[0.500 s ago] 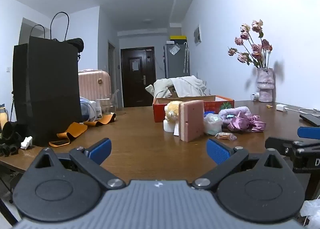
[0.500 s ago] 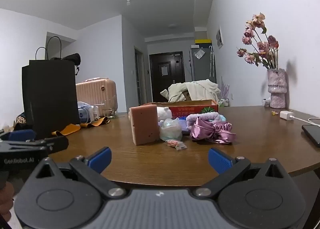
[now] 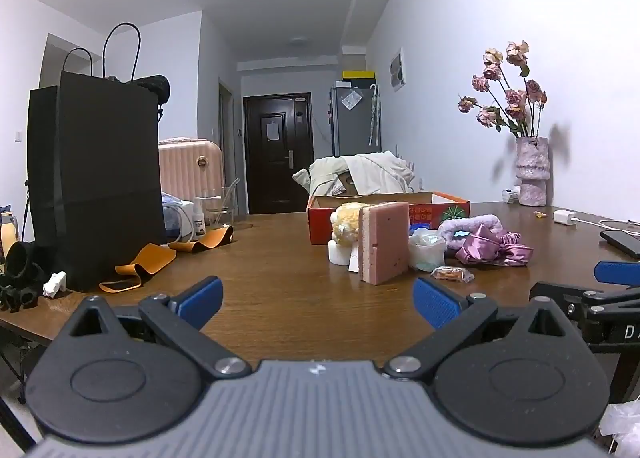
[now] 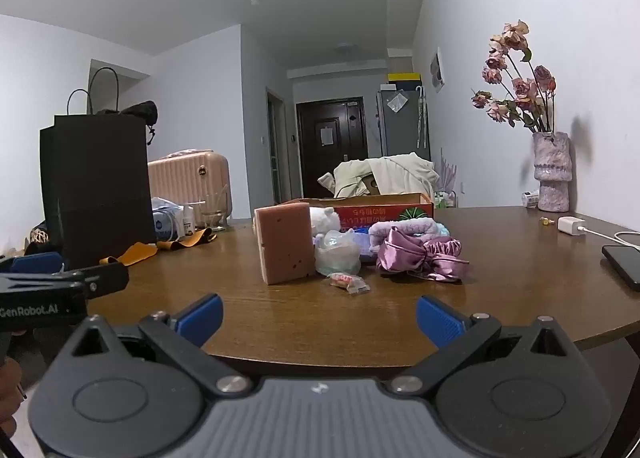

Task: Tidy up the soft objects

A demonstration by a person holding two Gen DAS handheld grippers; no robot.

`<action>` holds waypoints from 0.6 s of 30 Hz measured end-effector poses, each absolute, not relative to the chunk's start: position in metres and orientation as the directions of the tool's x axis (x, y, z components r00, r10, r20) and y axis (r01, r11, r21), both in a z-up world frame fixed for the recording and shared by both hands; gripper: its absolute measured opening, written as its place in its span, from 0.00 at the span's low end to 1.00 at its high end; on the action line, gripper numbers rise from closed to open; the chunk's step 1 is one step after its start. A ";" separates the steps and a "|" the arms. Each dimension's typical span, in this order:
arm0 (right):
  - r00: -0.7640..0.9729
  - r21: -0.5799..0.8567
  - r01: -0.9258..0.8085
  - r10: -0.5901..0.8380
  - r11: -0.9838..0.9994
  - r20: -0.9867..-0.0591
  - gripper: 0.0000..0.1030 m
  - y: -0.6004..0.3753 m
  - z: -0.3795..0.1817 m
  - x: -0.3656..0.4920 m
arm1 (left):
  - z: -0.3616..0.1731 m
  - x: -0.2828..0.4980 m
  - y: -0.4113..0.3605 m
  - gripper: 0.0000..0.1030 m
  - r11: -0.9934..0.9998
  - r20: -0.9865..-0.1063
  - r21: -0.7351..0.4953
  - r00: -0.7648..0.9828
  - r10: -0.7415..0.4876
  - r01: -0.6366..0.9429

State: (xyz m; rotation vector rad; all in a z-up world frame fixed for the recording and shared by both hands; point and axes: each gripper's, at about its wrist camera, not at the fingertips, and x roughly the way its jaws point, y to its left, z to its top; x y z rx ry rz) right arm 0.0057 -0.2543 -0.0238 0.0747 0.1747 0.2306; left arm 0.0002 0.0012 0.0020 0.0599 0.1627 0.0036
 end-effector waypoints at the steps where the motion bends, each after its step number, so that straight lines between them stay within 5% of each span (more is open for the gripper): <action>1: 0.958 0.094 -0.221 0.234 0.971 -0.164 1.00 -0.254 -0.024 0.006 | 0.001 0.001 0.001 1.00 0.998 -0.161 0.062 0.987 0.009 0.001; 18: 0.956 0.084 -0.230 0.241 0.970 -0.169 1.00 -0.249 -0.021 0.008 | 0.002 0.002 0.000 1.00 0.998 -0.173 0.058 0.985 0.021 -0.011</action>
